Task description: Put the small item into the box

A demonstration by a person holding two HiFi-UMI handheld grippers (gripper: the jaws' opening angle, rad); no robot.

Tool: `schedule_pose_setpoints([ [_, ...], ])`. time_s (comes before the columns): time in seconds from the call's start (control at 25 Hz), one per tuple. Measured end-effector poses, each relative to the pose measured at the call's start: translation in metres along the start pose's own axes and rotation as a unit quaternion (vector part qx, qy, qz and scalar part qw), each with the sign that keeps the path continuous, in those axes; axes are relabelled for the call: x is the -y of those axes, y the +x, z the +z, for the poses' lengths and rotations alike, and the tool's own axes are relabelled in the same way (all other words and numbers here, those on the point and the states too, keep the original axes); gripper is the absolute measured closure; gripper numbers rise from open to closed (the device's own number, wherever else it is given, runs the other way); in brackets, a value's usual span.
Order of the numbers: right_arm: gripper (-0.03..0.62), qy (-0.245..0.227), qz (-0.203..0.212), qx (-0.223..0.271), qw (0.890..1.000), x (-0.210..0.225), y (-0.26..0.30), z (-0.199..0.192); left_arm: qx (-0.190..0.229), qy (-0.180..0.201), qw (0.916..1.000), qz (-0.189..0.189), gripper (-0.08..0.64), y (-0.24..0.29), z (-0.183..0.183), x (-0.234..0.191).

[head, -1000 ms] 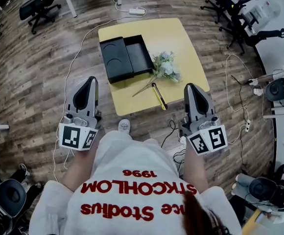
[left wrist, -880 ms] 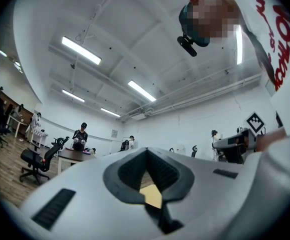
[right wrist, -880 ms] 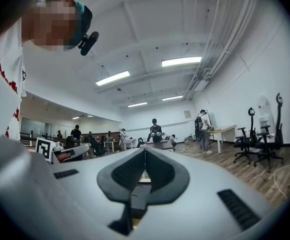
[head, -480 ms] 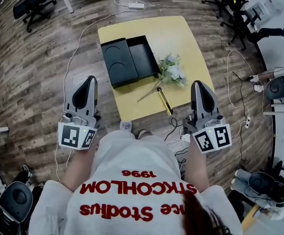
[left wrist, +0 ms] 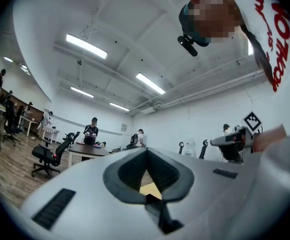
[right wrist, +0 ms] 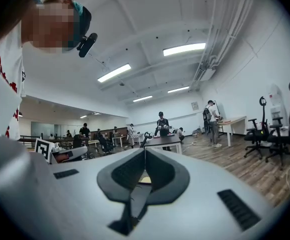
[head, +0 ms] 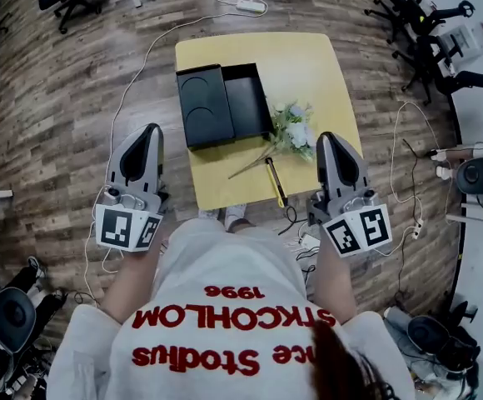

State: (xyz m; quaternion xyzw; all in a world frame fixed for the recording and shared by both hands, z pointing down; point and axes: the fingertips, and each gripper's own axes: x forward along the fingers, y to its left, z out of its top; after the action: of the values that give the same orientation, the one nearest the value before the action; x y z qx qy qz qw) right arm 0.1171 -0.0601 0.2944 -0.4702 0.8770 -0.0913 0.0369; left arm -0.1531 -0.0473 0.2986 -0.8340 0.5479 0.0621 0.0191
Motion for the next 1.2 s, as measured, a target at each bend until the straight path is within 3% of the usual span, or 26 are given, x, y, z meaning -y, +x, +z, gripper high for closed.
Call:
schedule_pose_setpoints([
  [0.24, 0.588, -0.008, 0.051, 0.002, 0.999, 0.025, 0.018, 0.011, 0.01, 0.012, 0.9992, 0.036, 0.555, 0.02, 0.002, 0.013],
  [0.56, 0.588, -0.001, 0.089, -0.001, 0.996, 0.036, 0.037, 0.01, 0.013, 0.015, 0.9972, 0.072, 0.554, 0.026, -0.002, 0.014],
  [1.2, 0.588, -0.005, 0.065, -0.015, 0.998, 0.031, 0.041, 0.005, 0.0, 0.02, 0.9994, 0.028, 0.555, 0.051, -0.005, 0.018],
])
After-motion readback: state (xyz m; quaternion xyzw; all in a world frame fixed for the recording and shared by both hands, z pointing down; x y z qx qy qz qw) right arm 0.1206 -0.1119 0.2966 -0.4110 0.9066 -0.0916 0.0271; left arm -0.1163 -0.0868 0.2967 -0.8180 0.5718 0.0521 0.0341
